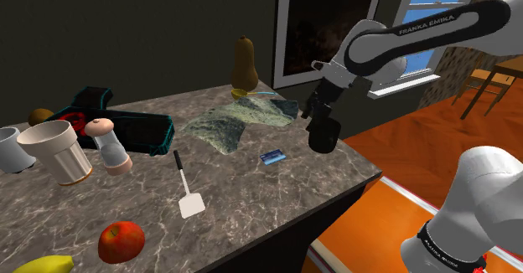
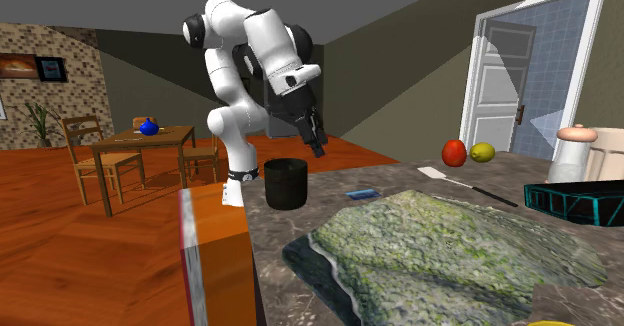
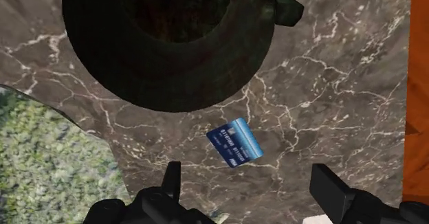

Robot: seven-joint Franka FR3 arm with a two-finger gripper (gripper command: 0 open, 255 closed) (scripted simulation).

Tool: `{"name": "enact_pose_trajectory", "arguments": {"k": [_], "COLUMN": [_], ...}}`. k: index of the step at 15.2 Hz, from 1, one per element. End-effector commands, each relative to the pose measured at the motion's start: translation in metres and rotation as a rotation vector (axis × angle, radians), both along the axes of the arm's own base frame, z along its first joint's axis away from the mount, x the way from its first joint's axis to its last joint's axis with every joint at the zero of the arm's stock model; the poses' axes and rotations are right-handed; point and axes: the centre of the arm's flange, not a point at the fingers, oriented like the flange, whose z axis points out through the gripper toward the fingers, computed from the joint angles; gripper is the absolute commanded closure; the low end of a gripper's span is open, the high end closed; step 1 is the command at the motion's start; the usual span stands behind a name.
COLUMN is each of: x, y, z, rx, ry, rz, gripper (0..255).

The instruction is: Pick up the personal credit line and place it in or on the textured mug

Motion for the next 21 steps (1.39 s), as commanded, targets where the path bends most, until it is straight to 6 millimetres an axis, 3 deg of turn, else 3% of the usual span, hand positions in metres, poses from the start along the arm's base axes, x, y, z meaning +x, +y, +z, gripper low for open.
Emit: {"name": "enact_pose_trajectory", "arguments": {"k": [1, 10, 17, 21], "x": [0.014, 0.06, 0.063, 0.063], "y": [0.015, 0.085, 0.105, 0.107], "z": [-0.019, -0.09, -0.121, -0.123], "rx": [0.016, 0.095, 0.095, 0.095], "ry": [-0.034, -0.158, -0.158, -0.158], "rz": [0.101, 0.512, 0.512, 0.512], "gripper": [0, 0, 0, 0]}}
